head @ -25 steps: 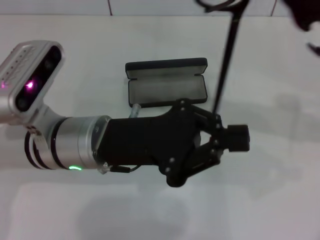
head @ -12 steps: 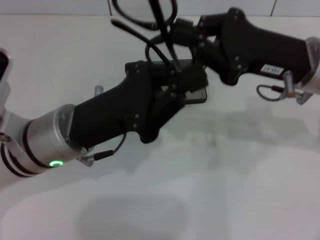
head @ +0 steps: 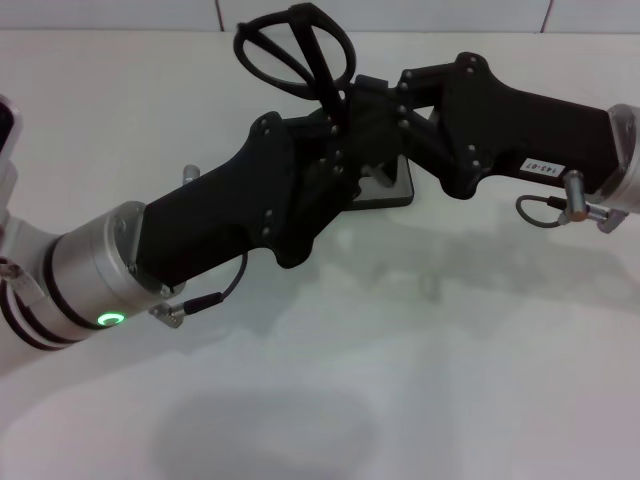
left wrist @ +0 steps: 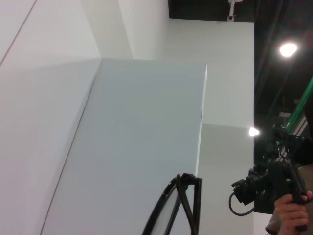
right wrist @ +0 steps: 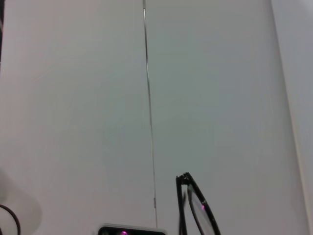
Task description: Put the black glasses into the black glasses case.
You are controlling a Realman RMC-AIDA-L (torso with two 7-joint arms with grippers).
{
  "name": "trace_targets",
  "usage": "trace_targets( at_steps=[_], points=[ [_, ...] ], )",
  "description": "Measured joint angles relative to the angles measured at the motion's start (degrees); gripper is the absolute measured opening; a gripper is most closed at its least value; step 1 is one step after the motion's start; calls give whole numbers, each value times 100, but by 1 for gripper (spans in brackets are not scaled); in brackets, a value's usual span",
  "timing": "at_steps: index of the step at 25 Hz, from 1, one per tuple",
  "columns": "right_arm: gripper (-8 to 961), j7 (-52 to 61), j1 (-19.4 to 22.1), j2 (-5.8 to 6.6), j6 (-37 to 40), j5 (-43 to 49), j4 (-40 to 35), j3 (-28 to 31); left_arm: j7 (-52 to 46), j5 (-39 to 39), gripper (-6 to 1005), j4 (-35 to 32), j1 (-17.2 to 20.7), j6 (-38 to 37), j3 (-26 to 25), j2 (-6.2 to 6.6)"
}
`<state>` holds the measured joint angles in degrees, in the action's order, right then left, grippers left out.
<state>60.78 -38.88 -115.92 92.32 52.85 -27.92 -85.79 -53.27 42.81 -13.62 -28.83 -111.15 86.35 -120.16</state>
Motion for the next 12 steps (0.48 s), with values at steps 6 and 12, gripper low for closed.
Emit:
trace_targets(
  at_steps=[6,12],
  points=[
    [54,-26,60,49,-191,14,-20,117,-93,162,46,-9,4,-35,34,84],
    [55,178,71,221,-1006,656,-472,134,-142,303,46,-19,203,-141,-48,346]
  ],
)
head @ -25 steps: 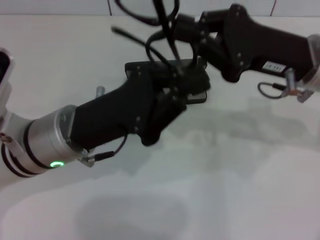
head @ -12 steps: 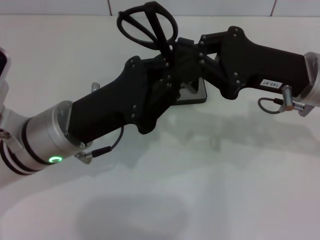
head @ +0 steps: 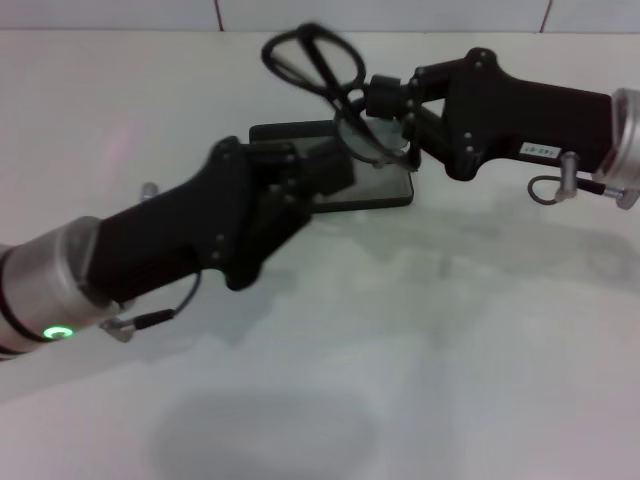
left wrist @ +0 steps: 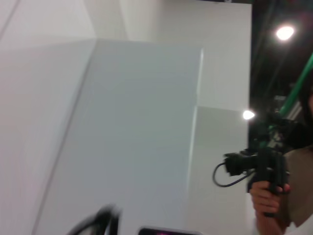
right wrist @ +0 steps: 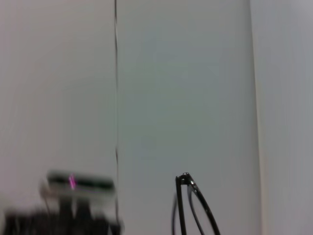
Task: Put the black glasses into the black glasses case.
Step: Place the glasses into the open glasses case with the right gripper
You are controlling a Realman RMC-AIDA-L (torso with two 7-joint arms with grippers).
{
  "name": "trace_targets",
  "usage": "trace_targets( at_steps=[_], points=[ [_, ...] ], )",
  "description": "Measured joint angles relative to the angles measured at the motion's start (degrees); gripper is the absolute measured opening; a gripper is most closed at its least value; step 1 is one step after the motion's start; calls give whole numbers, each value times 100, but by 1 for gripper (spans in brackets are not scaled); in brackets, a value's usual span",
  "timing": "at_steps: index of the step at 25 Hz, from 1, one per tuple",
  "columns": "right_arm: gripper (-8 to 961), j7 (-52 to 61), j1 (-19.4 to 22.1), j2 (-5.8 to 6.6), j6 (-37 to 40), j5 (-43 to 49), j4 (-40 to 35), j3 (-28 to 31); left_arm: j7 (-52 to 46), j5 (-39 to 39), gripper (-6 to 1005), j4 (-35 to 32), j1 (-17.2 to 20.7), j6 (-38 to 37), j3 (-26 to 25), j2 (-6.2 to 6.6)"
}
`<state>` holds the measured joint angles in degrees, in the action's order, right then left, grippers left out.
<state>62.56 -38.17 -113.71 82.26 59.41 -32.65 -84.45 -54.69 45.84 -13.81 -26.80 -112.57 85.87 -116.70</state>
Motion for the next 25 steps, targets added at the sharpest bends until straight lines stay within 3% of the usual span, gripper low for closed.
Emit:
trace_targets(
  at_steps=[3,6,9,15,25],
  points=[
    [56,386,4,-13,-758,994,-516,-7,-28,-14,46,-34,231,-40,-280,104],
    [57,799,-125,-179,-1469,2452,-1055,-28,-75,-17,45,-43,424,-78,-598,170],
    [57,927,-395,-232,-1834,2988,-1110,-252,-86,-17,45,-49,495,-80,-714,196],
    [59,919,-1010,-239,-2989,3080,-929,-1229,-25,-9,45,-11,541,-79,-736,135],
    [61,905,-1397,-245,-4471,3101,-597,-2208,101,-7,46,-7,692,-23,-787,15]
  ],
)
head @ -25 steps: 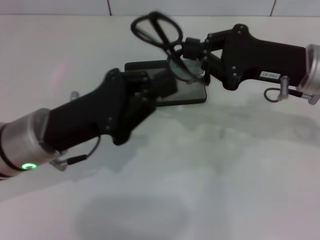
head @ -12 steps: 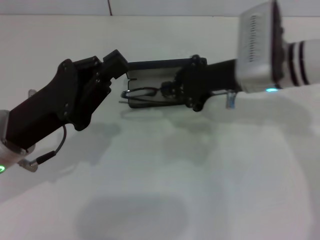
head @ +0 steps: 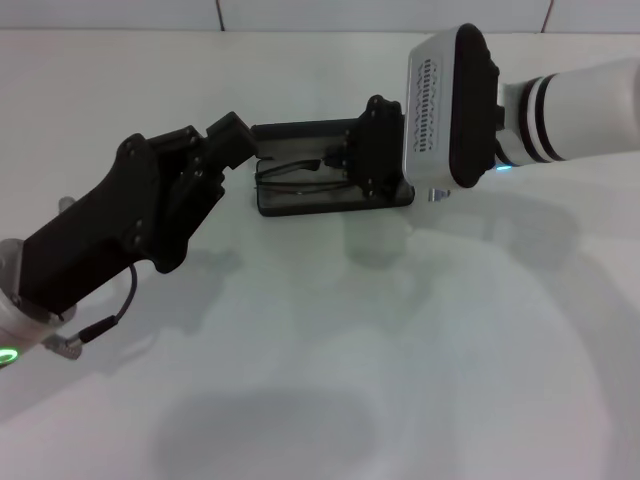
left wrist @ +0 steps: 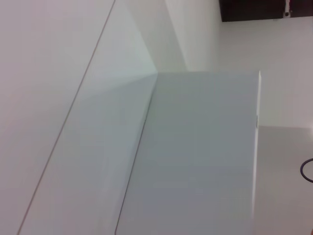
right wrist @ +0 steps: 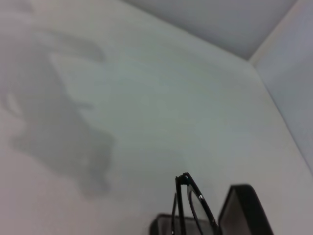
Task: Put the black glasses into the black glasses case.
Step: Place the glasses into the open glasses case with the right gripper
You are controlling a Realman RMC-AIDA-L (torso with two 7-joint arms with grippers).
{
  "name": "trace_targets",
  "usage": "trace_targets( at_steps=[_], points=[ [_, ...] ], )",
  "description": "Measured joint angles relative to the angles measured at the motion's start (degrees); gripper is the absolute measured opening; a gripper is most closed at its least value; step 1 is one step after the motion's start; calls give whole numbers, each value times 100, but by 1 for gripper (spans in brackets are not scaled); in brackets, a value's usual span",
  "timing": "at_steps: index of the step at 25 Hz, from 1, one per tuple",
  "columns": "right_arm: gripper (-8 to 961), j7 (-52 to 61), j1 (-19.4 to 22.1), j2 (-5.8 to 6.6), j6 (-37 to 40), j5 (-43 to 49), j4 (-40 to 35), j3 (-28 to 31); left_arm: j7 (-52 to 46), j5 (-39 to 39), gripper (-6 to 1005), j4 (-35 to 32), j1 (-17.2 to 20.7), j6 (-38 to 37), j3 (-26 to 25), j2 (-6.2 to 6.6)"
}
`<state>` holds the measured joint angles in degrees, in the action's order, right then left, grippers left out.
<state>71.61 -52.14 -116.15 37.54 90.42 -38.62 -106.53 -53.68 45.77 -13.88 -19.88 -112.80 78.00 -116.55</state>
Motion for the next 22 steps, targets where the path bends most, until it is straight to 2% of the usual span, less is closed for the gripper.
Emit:
trace_targets(
  at_steps=[22],
  points=[
    [66,-222,8,-4,-147,8,177,-95,7,27,47,0,-65,92,-13,-17]
  ],
)
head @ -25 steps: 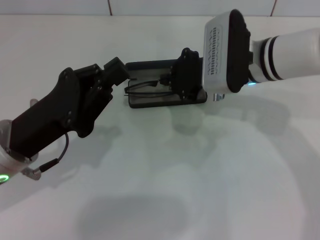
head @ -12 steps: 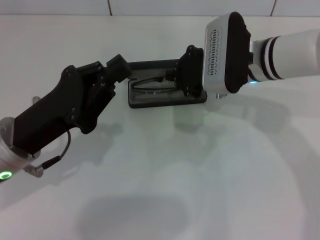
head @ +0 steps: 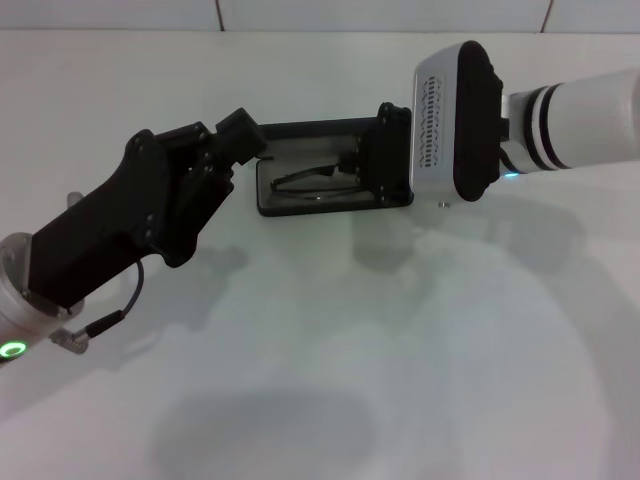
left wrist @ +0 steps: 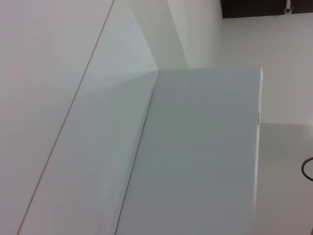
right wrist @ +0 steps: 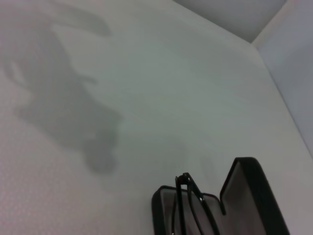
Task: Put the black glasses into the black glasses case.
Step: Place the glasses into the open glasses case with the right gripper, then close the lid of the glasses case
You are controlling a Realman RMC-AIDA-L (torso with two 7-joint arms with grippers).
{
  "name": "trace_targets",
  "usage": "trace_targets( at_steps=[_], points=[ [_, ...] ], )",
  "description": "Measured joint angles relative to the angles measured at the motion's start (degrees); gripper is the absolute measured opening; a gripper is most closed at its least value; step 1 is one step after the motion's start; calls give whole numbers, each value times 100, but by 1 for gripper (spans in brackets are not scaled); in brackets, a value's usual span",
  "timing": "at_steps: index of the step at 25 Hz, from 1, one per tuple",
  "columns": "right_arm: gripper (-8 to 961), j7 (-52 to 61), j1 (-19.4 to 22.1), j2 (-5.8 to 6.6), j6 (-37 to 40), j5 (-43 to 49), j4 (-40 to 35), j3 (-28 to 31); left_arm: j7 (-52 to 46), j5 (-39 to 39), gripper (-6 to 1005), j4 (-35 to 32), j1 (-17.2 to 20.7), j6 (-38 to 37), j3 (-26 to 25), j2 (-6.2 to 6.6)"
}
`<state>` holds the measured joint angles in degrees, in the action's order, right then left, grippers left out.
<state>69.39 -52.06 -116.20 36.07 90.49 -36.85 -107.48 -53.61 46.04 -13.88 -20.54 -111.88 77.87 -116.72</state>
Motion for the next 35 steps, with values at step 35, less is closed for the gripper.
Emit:
trace_targets(
  at_steps=[35],
  points=[
    [96,404,3543,36,2666,-2016,-2607,1497,-1218,49,50,-211,-941,300,-368,746]
  ],
)
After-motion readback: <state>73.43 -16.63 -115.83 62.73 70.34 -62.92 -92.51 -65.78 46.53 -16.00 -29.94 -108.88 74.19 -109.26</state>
